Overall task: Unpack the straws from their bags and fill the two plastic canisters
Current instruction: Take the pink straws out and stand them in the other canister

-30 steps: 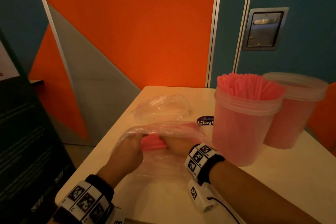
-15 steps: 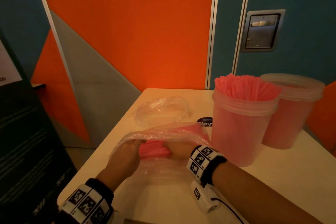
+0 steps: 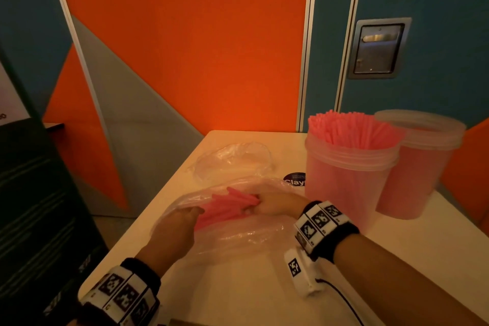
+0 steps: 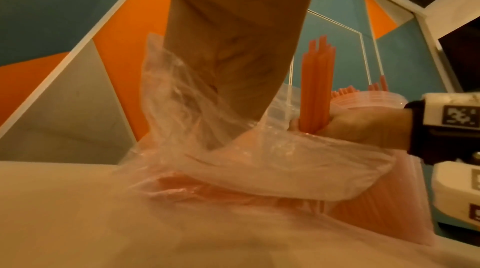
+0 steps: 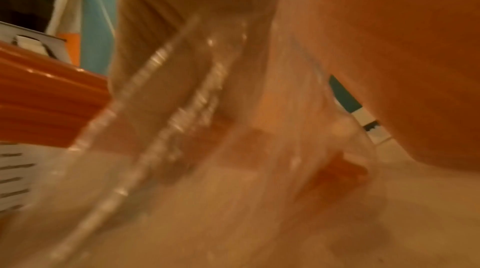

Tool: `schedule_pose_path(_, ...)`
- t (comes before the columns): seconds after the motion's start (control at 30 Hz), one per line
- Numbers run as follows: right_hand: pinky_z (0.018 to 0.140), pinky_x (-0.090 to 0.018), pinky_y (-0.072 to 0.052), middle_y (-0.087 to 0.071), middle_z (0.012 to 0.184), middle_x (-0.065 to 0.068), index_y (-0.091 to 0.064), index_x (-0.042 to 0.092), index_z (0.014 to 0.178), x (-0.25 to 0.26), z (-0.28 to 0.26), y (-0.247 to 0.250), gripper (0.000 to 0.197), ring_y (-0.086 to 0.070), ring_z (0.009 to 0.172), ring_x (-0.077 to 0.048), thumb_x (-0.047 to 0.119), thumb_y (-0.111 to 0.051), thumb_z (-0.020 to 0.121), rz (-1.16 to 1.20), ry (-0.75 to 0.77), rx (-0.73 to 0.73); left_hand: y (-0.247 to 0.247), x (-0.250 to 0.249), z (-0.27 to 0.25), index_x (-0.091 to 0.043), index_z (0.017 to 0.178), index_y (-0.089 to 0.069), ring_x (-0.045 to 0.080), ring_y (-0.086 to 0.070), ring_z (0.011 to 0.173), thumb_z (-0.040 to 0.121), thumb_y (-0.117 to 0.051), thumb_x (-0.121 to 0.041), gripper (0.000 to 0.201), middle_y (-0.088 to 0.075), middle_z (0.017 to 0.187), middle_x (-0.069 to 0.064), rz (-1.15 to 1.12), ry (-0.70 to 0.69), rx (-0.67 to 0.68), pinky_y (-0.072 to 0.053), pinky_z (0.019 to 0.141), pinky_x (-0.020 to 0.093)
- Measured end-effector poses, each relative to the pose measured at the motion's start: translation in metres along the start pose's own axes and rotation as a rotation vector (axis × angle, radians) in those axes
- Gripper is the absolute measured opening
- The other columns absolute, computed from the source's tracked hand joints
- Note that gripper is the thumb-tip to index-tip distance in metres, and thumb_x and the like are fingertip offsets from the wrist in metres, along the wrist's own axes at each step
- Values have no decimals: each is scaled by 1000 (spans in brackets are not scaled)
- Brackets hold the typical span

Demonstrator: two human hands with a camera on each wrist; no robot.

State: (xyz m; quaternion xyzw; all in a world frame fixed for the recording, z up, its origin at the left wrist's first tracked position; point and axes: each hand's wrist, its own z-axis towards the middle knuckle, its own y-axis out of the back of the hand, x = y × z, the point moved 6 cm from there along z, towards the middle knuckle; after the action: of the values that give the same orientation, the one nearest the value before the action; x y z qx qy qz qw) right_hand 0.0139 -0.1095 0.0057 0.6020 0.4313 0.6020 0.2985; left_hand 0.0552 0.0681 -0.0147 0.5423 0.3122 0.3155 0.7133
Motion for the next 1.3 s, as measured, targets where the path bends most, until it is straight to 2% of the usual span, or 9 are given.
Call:
schedule_pose_path(0.1,89,-27,-43,-68,105,-6,-64,7,110,39,-21,-3,24,-60,95,-18,10,-60,87,29,135,98,-37,-3,13,-40,131,-48,13,-46,128,92,-47,-18,45,-49,139,-3,175,-180,152,-35,108,25)
schedule_pose_path(0.17,77,-21,-41,-65,88,5,-66,9,99,65,-36,-5,14,-56,79,-9,7,-61,86,41,253,84,-36,-16,15,-44,114,-58,-3,-54,114,92,-52,-31,26,-53,136,0,229,-213,67,-41,98,13)
schedule_pose_path(0.23,77,-22,-46,-62,82,9,-64,19,89,89,-56,11,14,-55,75,-5,6,-61,86,135,344,-18,-37,-42,14,-42,94,-53,-7,-56,100,98,-42,-19,25,-59,120,-3,274,-269,114,-38,87,2)
schedule_pose_path(0.3,83,-25,-49,-66,89,1,-63,17,98,106,-80,38,17,-59,79,-7,5,-59,87,347,360,-138,-14,-75,14,-34,104,-54,6,-54,105,96,-36,-11,31,-58,114,-6,135,-174,80,-37,94,11)
schedule_pose_path(0.4,66,-23,-49,-56,69,8,-58,23,83,106,-112,86,20,-53,64,-6,4,-56,89,644,257,-413,-7,-89,22,-18,117,-58,19,-56,108,91,-41,-6,33,-61,116,3,170,-69,51,-44,96,31)
schedule_pose_path(0.53,60,-31,-45,-52,64,7,-53,21,77,74,-130,121,14,-52,60,-13,11,-57,86,380,9,-704,-15,-112,46,-11,126,-52,24,-53,117,91,-42,-3,37,-56,128,9,33,-104,92,-43,101,34)
schedule_pose_path(0.7,68,-24,-39,-58,98,-9,-59,11,102,25,-111,82,18,-60,92,-26,12,-60,84,-72,-304,-383,-45,-123,68,-8,141,-34,27,-42,131,94,-43,-7,48,-41,143,14,18,-103,271,-33,108,33)
schedule_pose_path(0.83,53,-25,-44,-54,82,-2,-57,9,117,-8,-93,42,38,-60,69,-20,0,-61,81,-2,-344,-228,-61,-119,76,-8,140,-37,27,-44,129,95,-45,-14,46,-43,143,13,106,-120,376,-34,109,34)
schedule_pose_path(1.3,79,-41,-56,-50,120,-12,-46,5,131,-36,-75,29,54,-62,94,-30,-6,-60,80,51,-480,-266,-61,-94,78,-21,131,-47,23,-53,116,89,-50,-14,43,-55,127,2,7,-124,244,-42,102,32)
